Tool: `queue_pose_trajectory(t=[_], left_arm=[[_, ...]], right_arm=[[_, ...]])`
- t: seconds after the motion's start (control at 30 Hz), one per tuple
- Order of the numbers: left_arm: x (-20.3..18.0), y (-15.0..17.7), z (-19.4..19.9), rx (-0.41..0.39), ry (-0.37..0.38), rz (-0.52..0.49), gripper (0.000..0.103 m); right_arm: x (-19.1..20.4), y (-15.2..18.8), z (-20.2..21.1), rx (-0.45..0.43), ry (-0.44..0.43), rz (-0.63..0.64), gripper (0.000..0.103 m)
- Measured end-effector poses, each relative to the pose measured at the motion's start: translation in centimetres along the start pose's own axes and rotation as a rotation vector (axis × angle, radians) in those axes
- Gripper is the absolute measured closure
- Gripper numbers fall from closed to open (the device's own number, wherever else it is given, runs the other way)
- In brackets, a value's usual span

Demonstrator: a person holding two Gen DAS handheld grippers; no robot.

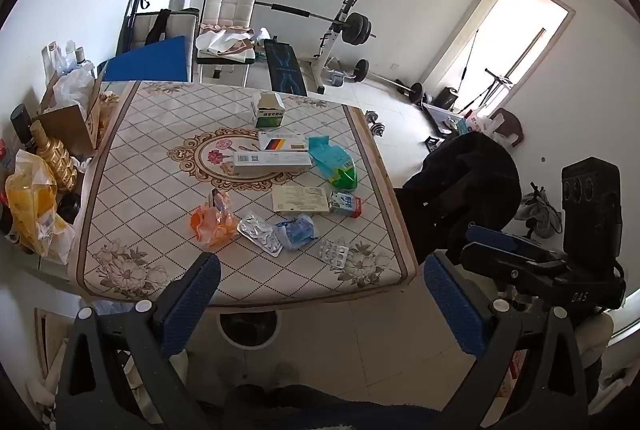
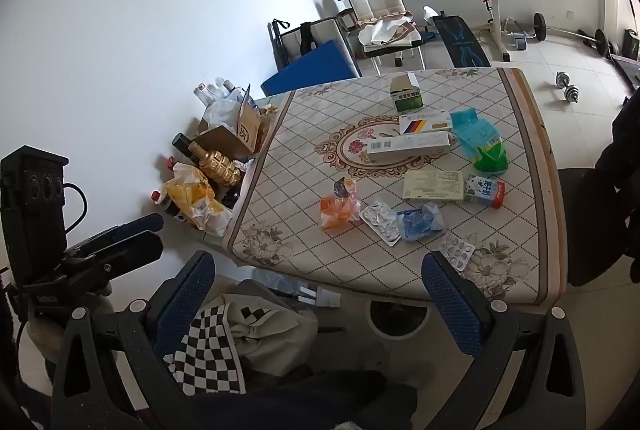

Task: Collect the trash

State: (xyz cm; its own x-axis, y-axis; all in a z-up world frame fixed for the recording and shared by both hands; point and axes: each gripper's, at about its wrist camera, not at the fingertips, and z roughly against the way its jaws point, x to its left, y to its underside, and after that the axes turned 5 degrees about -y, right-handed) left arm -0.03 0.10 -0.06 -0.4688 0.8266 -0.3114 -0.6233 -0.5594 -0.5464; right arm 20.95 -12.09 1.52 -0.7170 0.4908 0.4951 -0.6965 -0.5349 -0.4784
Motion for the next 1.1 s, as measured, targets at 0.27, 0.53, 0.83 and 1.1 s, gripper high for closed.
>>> queue_pose_trajectory(t=[0.27, 0.53, 0.83, 1.1], left_arm=[[0.1, 0.1, 0.2, 0.004, 0.013, -0.004, 0.000], [-0.8, 0.1, 0.3, 0.003, 0.018, -0.002, 0.000], [-1.1, 0.8, 0.4, -0.002, 0.030, -0.006, 0.000], [-1.7, 0.9, 0.6, -0.003, 0.024, -0.009, 0.000]], right_arm=[[-0.1, 0.5, 0.1, 0.007, -0.004, -0.001, 0.000], [0.1, 0.8, 0.1, 0.013, -0.013, 0.003, 0.000], [0.2, 1.0, 0.5, 0.012, -0.023, 0.000, 0.000], [0.1, 1.0, 0.5, 0.015, -0.029, 0.000, 0.000]])
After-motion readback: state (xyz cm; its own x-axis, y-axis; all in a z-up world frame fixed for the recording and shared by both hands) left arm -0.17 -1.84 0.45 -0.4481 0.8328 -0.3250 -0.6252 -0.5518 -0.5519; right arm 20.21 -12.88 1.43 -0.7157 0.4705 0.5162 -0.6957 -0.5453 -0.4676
